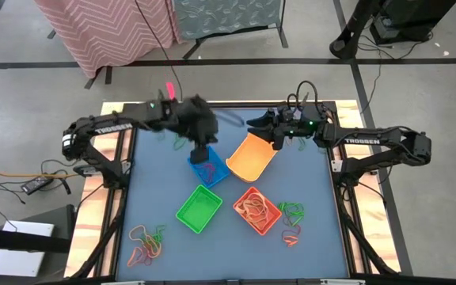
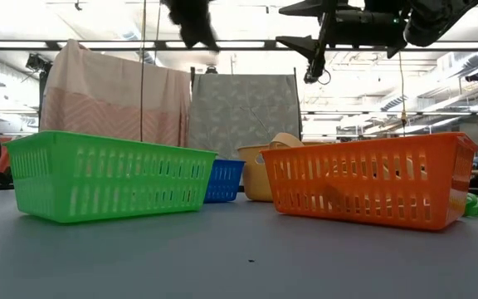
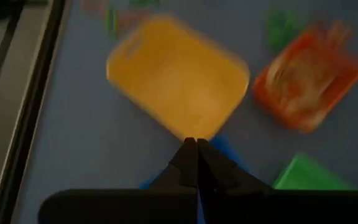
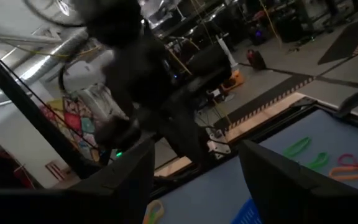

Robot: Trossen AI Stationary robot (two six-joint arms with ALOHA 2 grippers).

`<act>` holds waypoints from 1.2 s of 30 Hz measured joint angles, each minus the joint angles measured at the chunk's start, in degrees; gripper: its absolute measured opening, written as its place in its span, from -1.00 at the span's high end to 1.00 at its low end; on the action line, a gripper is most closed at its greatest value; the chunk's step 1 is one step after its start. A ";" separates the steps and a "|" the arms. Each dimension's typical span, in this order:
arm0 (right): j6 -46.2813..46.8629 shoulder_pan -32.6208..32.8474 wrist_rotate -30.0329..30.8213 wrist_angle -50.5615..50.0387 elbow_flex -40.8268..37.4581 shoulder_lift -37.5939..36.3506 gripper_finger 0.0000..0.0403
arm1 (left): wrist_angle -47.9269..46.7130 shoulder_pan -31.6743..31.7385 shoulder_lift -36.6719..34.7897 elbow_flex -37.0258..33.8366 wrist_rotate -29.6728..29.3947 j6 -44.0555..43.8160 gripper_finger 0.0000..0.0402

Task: Sort rubber bands into baskets
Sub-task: Put the red rubber band into the blue bin

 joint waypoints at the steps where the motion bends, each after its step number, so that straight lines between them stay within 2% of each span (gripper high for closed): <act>1: -0.02 -0.02 -0.14 -0.25 0.00 0.01 -0.22 | -1.15 -0.76 0.03 -1.36 -2.34 -0.17 1.00; 2: -0.06 -0.11 -0.39 -0.39 0.00 0.03 -0.22 | -1.50 -1.09 0.07 -2.94 -3.96 -0.33 1.00; 4: -0.10 -0.13 -0.64 -0.80 0.00 0.03 -0.22 | 0.50 -0.48 0.11 -5.94 -3.38 -0.89 1.00; 8: -0.17 -0.13 -0.81 -2.08 0.00 0.05 -0.22 | 3.53 5.09 0.15 -8.56 6.46 1.49 1.00; 13: 0.49 -0.13 -0.57 -2.37 0.00 0.05 -0.22 | 4.66 16.74 3.48 -8.49 6.38 9.61 1.00; 17: 3.35 0.22 1.59 -2.35 0.00 0.05 -0.22 | 0.74 22.76 11.53 -5.28 5.54 15.50 0.96; 20: 4.79 1.15 3.67 -2.34 -0.01 0.05 -0.22 | -0.72 23.85 18.21 -2.37 1.77 21.25 0.83; 24: 6.47 3.14 6.11 -2.26 0.00 0.05 -0.22 | -2.20 24.26 24.87 2.20 -3.05 22.94 0.58; 31: 4.23 6.95 11.34 -2.29 0.00 0.05 -0.22 | -3.15 24.66 31.02 5.80 -3.11 23.04 0.12; 36: 2.02 8.92 12.27 -2.53 0.00 0.05 -0.22 | -3.70 24.88 33.04 5.73 -3.56 23.24 -0.11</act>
